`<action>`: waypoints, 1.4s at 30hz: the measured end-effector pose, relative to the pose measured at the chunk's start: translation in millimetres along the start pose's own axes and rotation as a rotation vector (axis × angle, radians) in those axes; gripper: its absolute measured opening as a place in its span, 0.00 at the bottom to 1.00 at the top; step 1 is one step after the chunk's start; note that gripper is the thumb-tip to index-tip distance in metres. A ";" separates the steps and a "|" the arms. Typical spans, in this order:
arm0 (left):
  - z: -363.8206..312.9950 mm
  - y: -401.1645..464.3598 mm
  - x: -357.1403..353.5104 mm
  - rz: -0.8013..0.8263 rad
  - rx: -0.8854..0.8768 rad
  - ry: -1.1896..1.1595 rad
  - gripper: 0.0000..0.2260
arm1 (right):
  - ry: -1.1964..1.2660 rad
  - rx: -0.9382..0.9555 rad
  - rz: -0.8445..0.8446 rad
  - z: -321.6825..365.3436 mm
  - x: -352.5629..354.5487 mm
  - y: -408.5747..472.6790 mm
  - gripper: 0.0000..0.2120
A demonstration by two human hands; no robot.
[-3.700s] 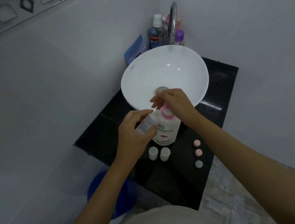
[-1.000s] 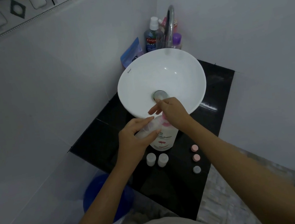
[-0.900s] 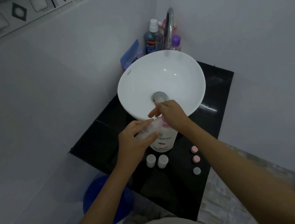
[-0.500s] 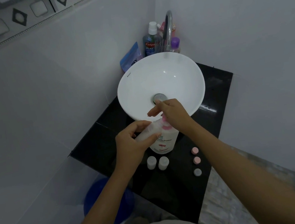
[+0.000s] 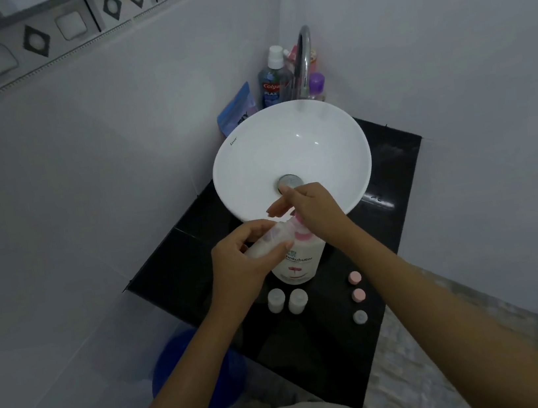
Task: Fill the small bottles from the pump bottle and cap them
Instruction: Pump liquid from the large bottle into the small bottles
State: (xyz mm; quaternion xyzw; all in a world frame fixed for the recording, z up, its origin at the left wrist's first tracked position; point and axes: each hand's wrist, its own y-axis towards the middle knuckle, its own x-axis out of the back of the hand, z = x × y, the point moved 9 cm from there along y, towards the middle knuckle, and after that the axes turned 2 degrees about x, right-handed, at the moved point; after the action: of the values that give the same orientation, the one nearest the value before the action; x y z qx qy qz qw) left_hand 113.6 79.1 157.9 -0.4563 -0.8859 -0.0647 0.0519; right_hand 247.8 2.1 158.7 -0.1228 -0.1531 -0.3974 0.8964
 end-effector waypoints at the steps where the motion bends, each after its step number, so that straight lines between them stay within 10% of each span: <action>1: -0.7 0.9 -1.3 0.002 -0.001 0.002 0.13 | -0.005 -0.005 -0.012 -0.9 1.5 1.3 0.21; 42: 19.1 -2.4 -7.8 0.028 0.089 0.016 0.14 | 0.043 -0.095 0.037 -23.6 -9.9 -5.3 0.23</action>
State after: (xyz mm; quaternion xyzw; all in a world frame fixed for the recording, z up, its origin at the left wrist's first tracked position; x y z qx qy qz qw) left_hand 115.6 74.6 137.7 -0.4652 -0.8811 -0.0279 0.0800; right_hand 241.6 -2.7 133.7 -0.1595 -0.1128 -0.3903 0.8997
